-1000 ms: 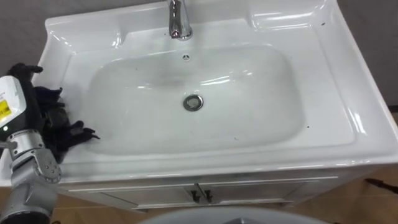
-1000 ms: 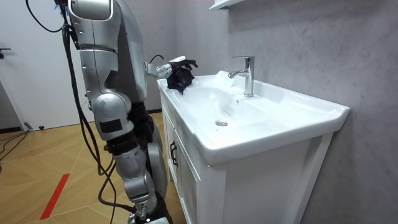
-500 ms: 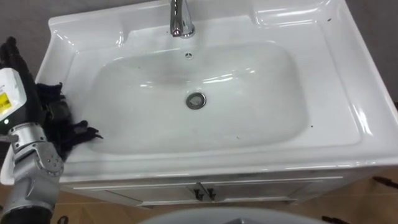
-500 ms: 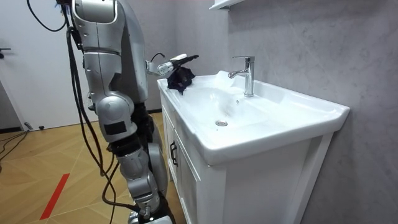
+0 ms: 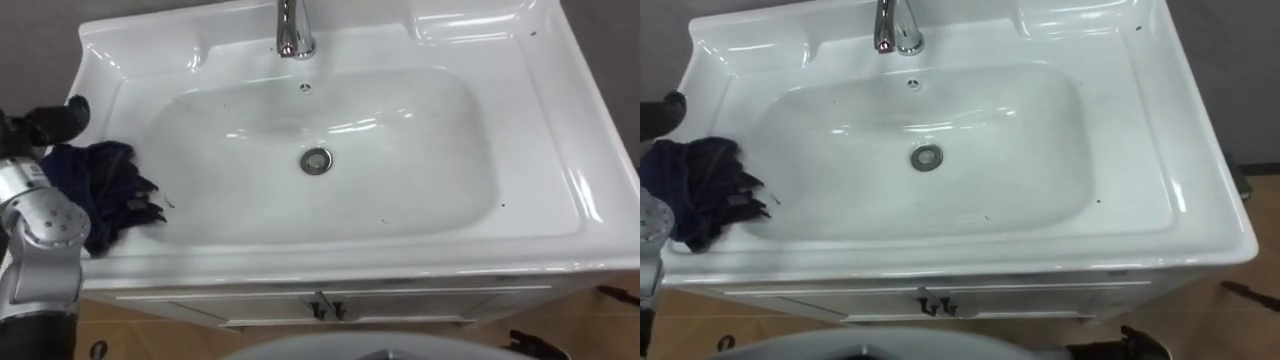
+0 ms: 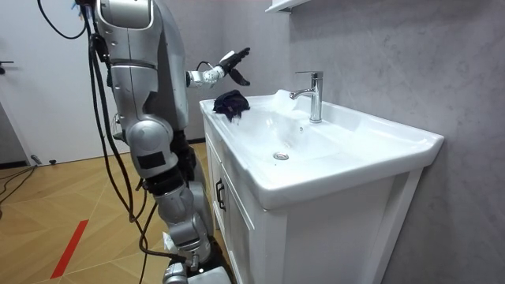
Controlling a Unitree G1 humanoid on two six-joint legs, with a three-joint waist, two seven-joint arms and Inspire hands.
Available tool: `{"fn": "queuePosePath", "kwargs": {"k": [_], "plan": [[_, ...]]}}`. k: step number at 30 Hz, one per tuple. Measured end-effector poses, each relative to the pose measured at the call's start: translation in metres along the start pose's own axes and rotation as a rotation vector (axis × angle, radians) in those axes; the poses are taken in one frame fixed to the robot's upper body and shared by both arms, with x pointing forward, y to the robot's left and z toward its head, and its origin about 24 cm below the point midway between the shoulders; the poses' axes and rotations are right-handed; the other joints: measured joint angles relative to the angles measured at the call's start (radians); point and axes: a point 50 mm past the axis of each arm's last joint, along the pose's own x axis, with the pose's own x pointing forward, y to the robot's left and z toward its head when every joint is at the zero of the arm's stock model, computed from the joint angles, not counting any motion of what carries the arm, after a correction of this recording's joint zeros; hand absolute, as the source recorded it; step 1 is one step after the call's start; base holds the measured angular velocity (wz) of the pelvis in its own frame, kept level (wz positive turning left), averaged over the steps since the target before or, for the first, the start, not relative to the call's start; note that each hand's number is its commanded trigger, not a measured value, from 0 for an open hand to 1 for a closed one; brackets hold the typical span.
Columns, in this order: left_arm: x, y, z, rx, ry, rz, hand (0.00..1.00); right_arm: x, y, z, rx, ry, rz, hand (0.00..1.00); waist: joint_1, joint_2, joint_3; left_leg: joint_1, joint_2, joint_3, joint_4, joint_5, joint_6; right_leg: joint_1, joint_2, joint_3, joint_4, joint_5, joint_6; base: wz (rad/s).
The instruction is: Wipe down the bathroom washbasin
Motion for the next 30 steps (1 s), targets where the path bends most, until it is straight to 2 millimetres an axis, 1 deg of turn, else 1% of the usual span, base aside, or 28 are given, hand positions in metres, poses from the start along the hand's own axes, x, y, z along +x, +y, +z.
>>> {"fn": "queuePosePath", "kwargs": {"k": [2,5,7,10,12,14,15,16,17,18,19,21,22,23,24,26,27,28,29,30], "plan": [[0.002,0.004,0.003,-0.048,0.009,0.021,0.00,0.000,0.000,0.000,0.002,0.001,0.000,0.00,0.001,0.001,-0.0003,-0.001,-0.001,-0.003,0.000,0.000,0.000,0.000,0.000,-0.002,0.000,-0.001,0.001,0.00],[0.007,0.012,0.014,-0.143,-0.001,0.075,0.00,0.000,0.000,0.000,0.001,-0.006,-0.001,0.00,0.006,0.002,-0.0013,-0.001,-0.001,-0.003,0.000,0.000,0.000,-0.002,0.000,0.001,-0.001,-0.001,0.001,-0.01],[0.009,0.016,0.017,-0.158,-0.024,0.096,0.00,0.000,0.000,0.000,0.001,-0.013,-0.001,0.00,0.008,0.001,-0.0002,-0.001,-0.001,-0.002,0.000,0.000,0.000,-0.002,-0.001,0.000,-0.001,-0.001,0.001,-0.02],[0.012,0.024,0.021,-0.170,-0.046,0.131,0.00,0.000,0.002,-0.001,0.003,-0.014,0.004,0.00,0.015,0.003,-0.0007,-0.002,-0.002,-0.004,0.001,0.000,0.000,-0.003,-0.002,-0.001,-0.001,-0.001,0.002,0.00],[0.014,0.030,0.021,-0.174,-0.049,0.164,0.00,0.000,0.002,-0.001,0.002,-0.014,0.003,0.00,0.022,0.004,-0.0002,-0.002,-0.002,-0.005,0.000,0.000,0.000,-0.003,-0.002,-0.001,-0.002,-0.001,0.002,0.00],[0.017,0.040,0.019,-0.178,-0.043,0.222,0.00,0.000,0.002,-0.002,-0.003,-0.012,0.002,0.00,0.040,0.006,-0.0002,-0.003,-0.003,-0.005,0.000,0.000,0.000,-0.004,-0.001,0.004,-0.003,-0.002,0.002,0.00],[0.018,0.043,0.019,-0.177,-0.043,0.239,0.00,-0.001,0.002,-0.002,-0.004,-0.010,0.002,0.00,0.043,0.006,-0.0001,-0.003,-0.003,-0.005,0.000,0.000,0.000,-0.004,-0.001,0.004,-0.003,-0.002,0.003,0.00],[0.019,0.050,0.017,-0.174,-0.041,0.284,0.00,-0.001,0.001,-0.006,-0.010,-0.001,-0.001,0.00,0.047,0.006,0.0001,-0.003,-0.004,-0.005,-0.001,0.000,0.000,-0.004,-0.002,0.005,-0.004,-0.002,0.003,0.00],[0.020,0.057,0.016,-0.170,-0.037,0.327,0.00,-0.001,0.001,-0.004,-0.016,-0.011,0.001,0.00,0.055,0.007,0.0003,-0.003,-0.005,-0.006,-0.001,0.000,0.000,-0.003,-0.002,0.002,-0.004,-0.002,0.003,0.00],[0.021,0.060,0.015,-0.168,-0.035,0.345,0.00,-0.001,0.000,-0.005,-0.021,-0.012,0.000,0.00,0.061,0.007,0.0003,-0.003,-0.005,-0.006,-0.001,0.000,0.000,-0.003,-0.003,-0.001,-0.003,-0.002,0.004,0.00],[0.021,0.065,0.013,-0.162,-0.031,0.367,0.00,-0.002,-0.001,-0.006,-0.039,-0.011,-0.002,0.00,0.071,0.003,0.0029,-0.005,-0.006,-0.007,-0.001,0.000,0.000,-0.003,-0.005,-0.004,-0.002,-0.003,0.004,0.08],[0.020,0.072,0.008,-0.146,-0.018,0.388,0.00,-0.002,-0.002,-0.005,-0.075,-0.011,-0.003,0.00,0.077,0.000,0.0038,-0.009,-0.008,-0.012,-0.002,0.000,0.000,-0.005,-0.006,-0.014,-0.001,-0.004,0.006,0.10],[0.018,0.075,0.003,-0.128,-0.001,0.391,0.00,-0.002,-0.003,-0.004,-0.107,-0.013,-0.003,0.00,0.091,-0.002,0.0047,-0.009,-0.009,-0.013,-0.002,0.000,0.001,-0.005,-0.007,-0.015,-0.001,-0.004,0.006,0.05],[0.014,0.077,-0.007,-0.100,0.029,0.387,0.00,-0.002,-0.003,-0.003,-0.137,-0.015,-0.002,0.00,0.098,-0.004,0.0024,-0.009,-0.009,-0.014,-0.001,0.000,0.001,-0.004,-0.007,-0.017,-0.001,-0.005,0.007,0.03],[0.011,0.079,-0.012,-0.082,0.047,0.383,0.00,-0.002,-0.002,-0.002,-0.150,-0.016,0.003,0.00,0.099,-0.005,0.0013,-0.010,-0.010,-0.015,-0.002,0.000,0.001,-0.004,-0.007,-0.018,-0.001,-0.005,0.007,0.09],[-0.001,0.082,-0.032,-0.023,0.121,0.351,0.00,-0.002,-0.002,-0.002,-0.174,-0.006,0.015,0.00,0.110,-0.012,-0.0034,-0.017,-0.013,-0.032,0.000,0.001,0.001,-0.004,-0.008,-0.029,-0.003,-0.006,0.008,0.16],[-0.004,0.081,-0.037,-0.021,0.144,0.342,0.00,-0.002,-0.002,-0.003,-0.175,0.000,0.016,0.00,0.117,-0.017,-0.0029,-0.017,-0.014,-0.032,-0.001,0.001,0.002,-0.004,-0.009,-0.030,-0.002,-0.006,0.009,0.16],[-0.012,0.080,-0.050,-0.007,0.205,0.321,0.00,-0.002,-0.002,-0.005,-0.181,0.014,0.016,0.00,0.124,-0.022,-0.0054,-0.018,-0.016,-0.038,0.000,0.002,0.003,0.001,-0.011,-0.041,-0.002,-0.007,0.009,0.19],[-0.020,0.078,-0.065,0.010,0.277,0.294,0.00,-0.002,-0.002,-0.006,-0.199,0.026,0.017,0.00,0.125,-0.026,-0.0063,-0.018,-0.020,-0.050,0.001,0.003,0.005,0.006,-0.013,-0.053,-0.001,-0.007,0.011,0.24],[-0.025,0.077,-0.071,0.019,0.309,0.281,0.00,-0.002,-0.002,-0.007,-0.205,0.031,0.018,0.00,0.125,-0.032,-0.0044,-0.020,-0.021,-0.056,0.004,0.003,0.005,0.007,-0.014,-0.057,-0.001,-0.008,0.012,0.27]]}}
